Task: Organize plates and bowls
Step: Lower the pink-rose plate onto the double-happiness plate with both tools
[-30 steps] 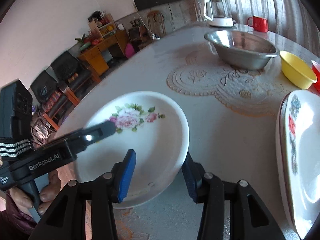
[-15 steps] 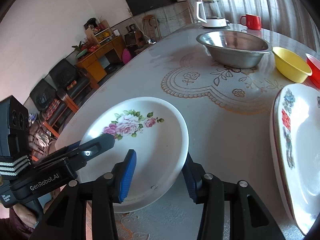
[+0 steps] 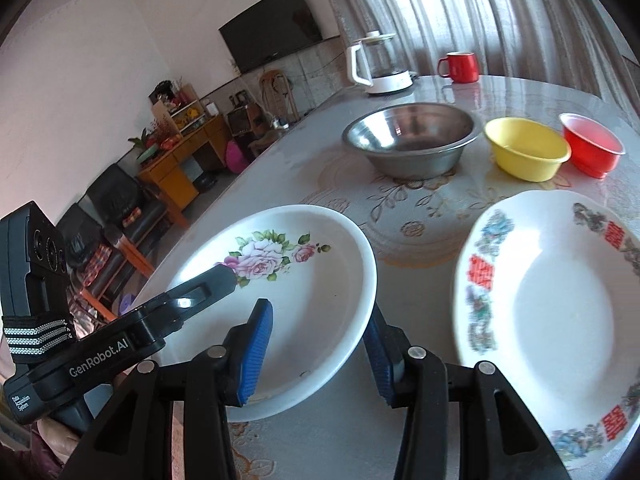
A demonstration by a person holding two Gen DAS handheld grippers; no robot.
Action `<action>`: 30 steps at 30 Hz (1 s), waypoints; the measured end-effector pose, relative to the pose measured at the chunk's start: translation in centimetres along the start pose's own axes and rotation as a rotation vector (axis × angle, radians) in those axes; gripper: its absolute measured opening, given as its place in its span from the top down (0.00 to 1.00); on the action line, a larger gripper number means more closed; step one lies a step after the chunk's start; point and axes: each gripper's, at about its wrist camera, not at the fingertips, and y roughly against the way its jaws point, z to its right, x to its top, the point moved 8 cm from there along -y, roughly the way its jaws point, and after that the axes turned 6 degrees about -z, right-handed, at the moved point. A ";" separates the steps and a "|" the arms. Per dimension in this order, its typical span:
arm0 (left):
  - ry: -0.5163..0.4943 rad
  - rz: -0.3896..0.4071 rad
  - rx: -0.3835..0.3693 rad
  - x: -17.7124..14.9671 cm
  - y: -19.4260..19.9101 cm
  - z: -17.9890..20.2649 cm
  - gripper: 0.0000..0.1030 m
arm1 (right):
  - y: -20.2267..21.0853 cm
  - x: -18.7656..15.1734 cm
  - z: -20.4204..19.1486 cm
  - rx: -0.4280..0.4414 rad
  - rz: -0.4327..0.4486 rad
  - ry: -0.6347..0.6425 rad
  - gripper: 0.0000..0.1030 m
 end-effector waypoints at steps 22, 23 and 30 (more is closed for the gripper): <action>-0.273 -0.189 -0.190 -2.2 -6.5 15.6 0.44 | 9.9 -1.8 13.9 -0.211 0.129 -0.286 0.55; -0.276 -0.199 -0.192 -2.4 -6.8 15.8 0.44 | 10.0 -2.0 14.3 -0.217 0.126 -0.293 0.55; -0.282 -0.245 -0.184 -3.8 -8.3 16.3 0.43 | 9.8 -3.3 16.4 -0.258 0.083 -0.340 0.55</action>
